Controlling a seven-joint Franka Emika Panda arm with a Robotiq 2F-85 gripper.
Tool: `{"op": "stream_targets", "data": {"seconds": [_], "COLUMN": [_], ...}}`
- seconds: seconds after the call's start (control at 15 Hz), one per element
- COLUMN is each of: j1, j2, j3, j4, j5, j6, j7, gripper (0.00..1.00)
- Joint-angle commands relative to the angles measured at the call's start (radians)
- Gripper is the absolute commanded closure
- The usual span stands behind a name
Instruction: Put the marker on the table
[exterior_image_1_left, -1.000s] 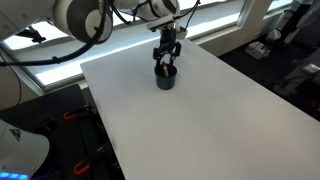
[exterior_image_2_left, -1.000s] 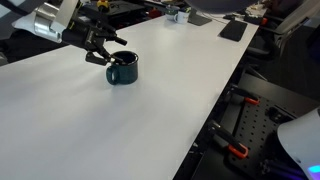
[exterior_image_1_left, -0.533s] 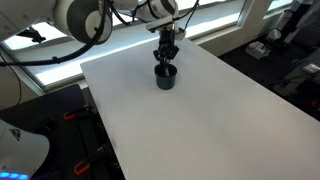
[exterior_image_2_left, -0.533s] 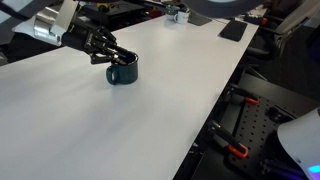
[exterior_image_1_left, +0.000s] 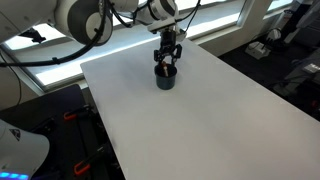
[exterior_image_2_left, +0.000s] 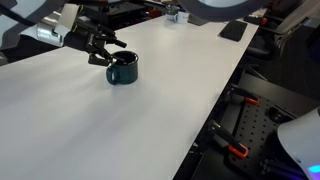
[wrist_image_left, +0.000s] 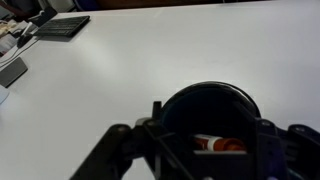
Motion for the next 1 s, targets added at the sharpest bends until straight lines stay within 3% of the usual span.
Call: {"op": "stream_targets", "data": {"seconds": [0.0, 0.6, 0.67, 0.73, 0.93], "j1": [0.007, 0.010, 0.008, 0.008, 0.006], "j2": [0.014, 0.018, 0.018, 0.018, 0.017], "j3": [-0.013, -0.012, -0.010, -0.009, -0.007], "j4": [0.018, 0.027, 0.026, 0.026, 0.025], "j5": [-0.032, -0.079, -0.078, -0.077, -0.076], "j6": [0.027, 0.043, 0.046, 0.048, 0.061], "j7": [-0.055, -0.100, -0.102, -0.102, -0.106], "gripper": [0.01, 0.03, 0.16, 0.20, 0.45]}}
